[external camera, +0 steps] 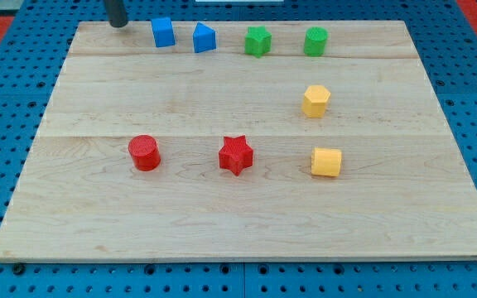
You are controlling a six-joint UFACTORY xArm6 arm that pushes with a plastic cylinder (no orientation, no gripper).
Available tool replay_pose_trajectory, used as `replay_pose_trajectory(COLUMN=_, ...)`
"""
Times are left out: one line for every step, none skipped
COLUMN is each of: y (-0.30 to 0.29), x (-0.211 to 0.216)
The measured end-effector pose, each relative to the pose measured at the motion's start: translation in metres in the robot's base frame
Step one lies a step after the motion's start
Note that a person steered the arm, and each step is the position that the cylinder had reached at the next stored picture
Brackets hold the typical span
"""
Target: Move the blue cube slightly up
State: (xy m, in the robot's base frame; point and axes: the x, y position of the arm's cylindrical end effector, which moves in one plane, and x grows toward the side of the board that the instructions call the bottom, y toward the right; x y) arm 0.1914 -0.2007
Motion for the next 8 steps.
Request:
replay_pose_trajectory(y=0.075, x=0.002)
replay_pose_trajectory(y=0.092, x=0.02)
replay_pose_trajectory(y=0.091, x=0.075)
replay_pose_trajectory(y=0.096, x=0.104)
replay_pose_trajectory(y=0.091, x=0.102)
replay_pose_trajectory(y=0.125, x=0.167)
replay_pose_trajectory(y=0.193, x=0.174)
replay_pose_trajectory(y=0.225, x=0.137)
